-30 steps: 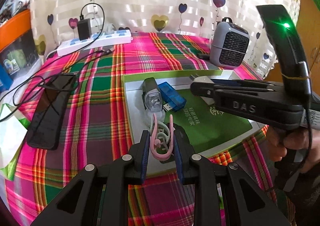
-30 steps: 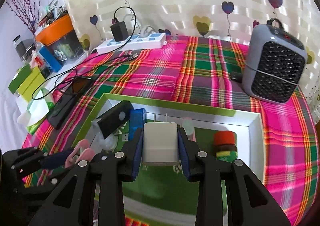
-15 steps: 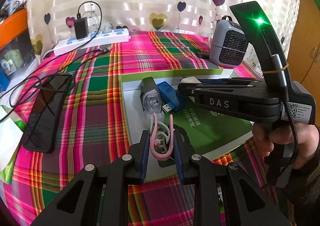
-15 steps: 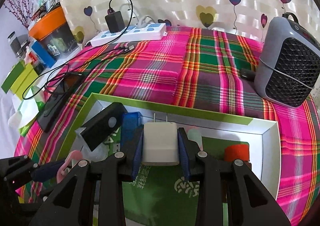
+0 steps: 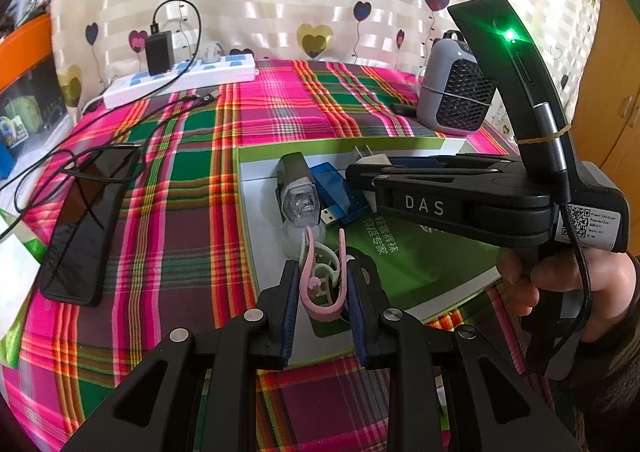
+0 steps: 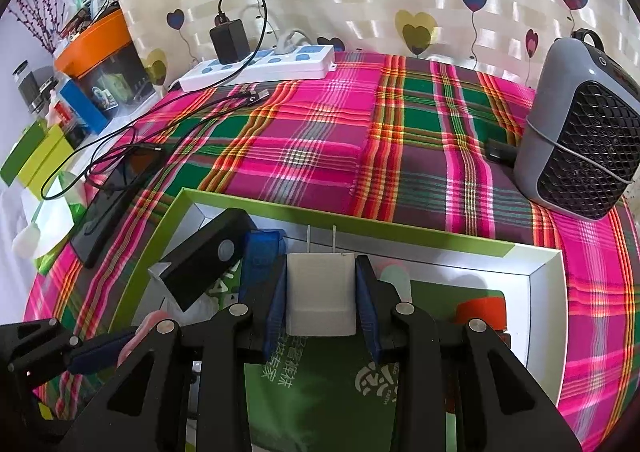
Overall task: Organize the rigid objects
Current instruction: 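Lower the pink hook and white charger into the box and open both grippers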
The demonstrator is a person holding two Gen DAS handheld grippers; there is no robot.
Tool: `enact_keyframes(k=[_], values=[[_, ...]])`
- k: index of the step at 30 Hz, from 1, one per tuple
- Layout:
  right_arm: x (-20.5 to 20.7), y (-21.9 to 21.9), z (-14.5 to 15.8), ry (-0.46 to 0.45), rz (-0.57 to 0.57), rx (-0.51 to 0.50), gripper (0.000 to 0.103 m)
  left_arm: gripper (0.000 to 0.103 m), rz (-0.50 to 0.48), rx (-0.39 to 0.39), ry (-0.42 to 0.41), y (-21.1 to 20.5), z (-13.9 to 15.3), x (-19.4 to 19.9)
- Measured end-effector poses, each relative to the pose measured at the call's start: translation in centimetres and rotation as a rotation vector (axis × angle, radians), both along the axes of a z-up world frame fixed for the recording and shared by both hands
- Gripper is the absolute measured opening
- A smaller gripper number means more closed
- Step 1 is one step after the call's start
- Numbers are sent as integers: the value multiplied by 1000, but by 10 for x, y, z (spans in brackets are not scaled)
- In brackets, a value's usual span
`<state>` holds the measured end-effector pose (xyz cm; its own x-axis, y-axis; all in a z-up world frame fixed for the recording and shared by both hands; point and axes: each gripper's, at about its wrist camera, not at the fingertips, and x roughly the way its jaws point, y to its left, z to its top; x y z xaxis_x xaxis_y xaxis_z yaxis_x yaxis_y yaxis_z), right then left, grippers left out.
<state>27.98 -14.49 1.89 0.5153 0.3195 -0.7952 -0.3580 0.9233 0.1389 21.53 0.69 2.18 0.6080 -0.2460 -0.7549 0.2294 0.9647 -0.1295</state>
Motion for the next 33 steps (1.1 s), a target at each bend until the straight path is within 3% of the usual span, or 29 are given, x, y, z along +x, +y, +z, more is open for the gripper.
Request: enact_keyframes(k=[21, 33], values=[[3, -1, -1, 6, -21, 15, 35, 23, -2, 5, 0, 0, 0, -1], [2, 0, -1, 0, -29, 10, 36, 29, -17, 5, 5, -3, 0, -2]])
